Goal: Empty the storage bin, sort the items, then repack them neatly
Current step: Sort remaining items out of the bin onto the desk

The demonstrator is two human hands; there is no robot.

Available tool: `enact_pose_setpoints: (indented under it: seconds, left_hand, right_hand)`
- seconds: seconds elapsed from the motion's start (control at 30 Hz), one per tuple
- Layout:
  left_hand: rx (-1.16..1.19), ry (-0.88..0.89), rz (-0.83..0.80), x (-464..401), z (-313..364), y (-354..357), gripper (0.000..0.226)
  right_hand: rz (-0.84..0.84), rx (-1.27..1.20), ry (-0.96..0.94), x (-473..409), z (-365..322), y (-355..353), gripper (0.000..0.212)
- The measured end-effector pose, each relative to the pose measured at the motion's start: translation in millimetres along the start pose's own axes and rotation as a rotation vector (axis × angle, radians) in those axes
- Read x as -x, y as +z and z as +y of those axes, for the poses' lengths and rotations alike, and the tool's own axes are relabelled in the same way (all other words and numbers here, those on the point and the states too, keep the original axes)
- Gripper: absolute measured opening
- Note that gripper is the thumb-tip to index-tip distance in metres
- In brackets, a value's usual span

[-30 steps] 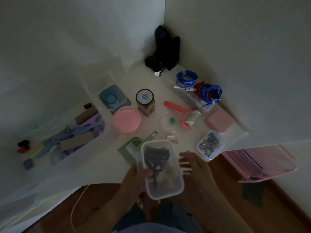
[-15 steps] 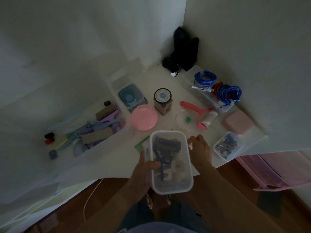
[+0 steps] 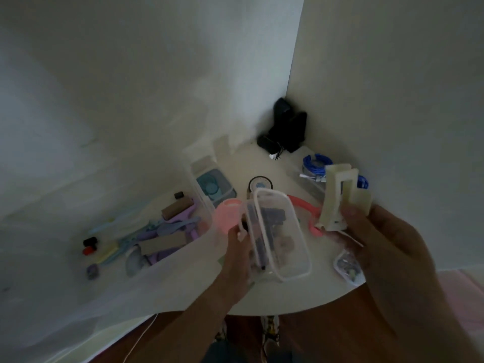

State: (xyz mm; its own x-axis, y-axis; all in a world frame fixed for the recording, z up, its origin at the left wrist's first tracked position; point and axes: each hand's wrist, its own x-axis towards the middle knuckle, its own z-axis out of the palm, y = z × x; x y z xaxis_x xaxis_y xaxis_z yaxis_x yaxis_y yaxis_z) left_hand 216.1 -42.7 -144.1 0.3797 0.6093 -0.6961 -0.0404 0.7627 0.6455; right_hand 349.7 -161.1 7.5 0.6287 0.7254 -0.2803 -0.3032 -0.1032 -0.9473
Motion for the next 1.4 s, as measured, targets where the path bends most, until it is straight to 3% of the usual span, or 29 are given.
enact_pose_setpoints:
  seconds: [0.1, 0.17, 0.27, 0.33, 0.4, 0.47, 0.53, 0.7, 0.83, 0.97, 1.1, 1.2, 1.33, 1.4]
  left_hand:
    - [-0.132, 0.041, 0.027, -5.1, 3.8, 7.5, 0.07]
    - [-0.148, 0.07, -0.007, -3.4, 5.1, 6.7, 0.033]
    - [-0.107, 0.064, -0.075, -2.7, 4.1, 4.7, 0.032]
    - [-0.067, 0.118, -0.012, -2.2, 9.0, 9.4, 0.022]
    - [-0.065, 0.153, 0.093, -5.1, 13.6, 8.9, 0.048]
    - [0.0, 0.118, 0.091, -8.4, 14.7, 4.2, 0.077]
    - [0.037, 0.098, 0.089, -9.9, 15.5, 0.9, 0.089]
    - [0.057, 0.1, 0.056, -11.6, 12.9, 2.0, 0.08]
    - [0.093, 0.109, 0.056, -10.7, 14.6, 0.5, 0.062]
    - [0.054, 0.148, 0.068, -17.0, 12.5, -4.1, 0.079]
    - [0.04, 0.16, 0.073, -22.3, 8.0, -6.8, 0.086]
    - [0.056, 0.145, 0.078, -23.4, 9.0, -8.9, 0.09]
    - [0.112, 0.138, -0.017, -19.6, 15.1, -8.1, 0.073]
    - [0.083, 0.142, -0.022, -19.1, 16.6, -5.6, 0.085]
  right_hand:
    - [-0.179, -0.065, 0.021, 19.4, -5.3, 32.0, 0.021]
    - [-0.265, 0.0, 0.104, 26.5, 13.4, 57.7, 0.014]
    - [-0.248, 0.215, 0.132, 25.1, 46.8, 70.6, 0.016]
    - [-0.156, 0.417, 0.067, 18.4, 55.1, 60.9, 0.011]
    - [-0.056, 0.597, -0.017, 11.3, 49.6, 46.9, 0.011]
    - [0.062, 0.678, -0.072, 2.3, 40.9, 36.2, 0.016]
    - [0.131, 0.74, -0.086, -9.4, 40.5, 32.9, 0.021]
    - [0.029, 1.038, 0.019, -22.9, 78.8, 53.7, 0.021]
    - [0.082, 1.193, -0.037, -24.4, 99.3, 72.3, 0.017]
    - [0.141, 1.205, -0.087, -27.6, 115.1, 77.3, 0.028]
    - [0.018, 1.365, -0.165, -29.2, 114.1, 80.0, 0.029]
    - [-0.015, 1.301, -0.184, -24.6, 93.3, 65.7, 0.031]
    - [0.388, 1.089, -0.5, -22.5, 43.8, 19.9, 0.028]
    - [0.437, 0.99, -0.387, -37.5, 29.9, -6.1, 0.05]
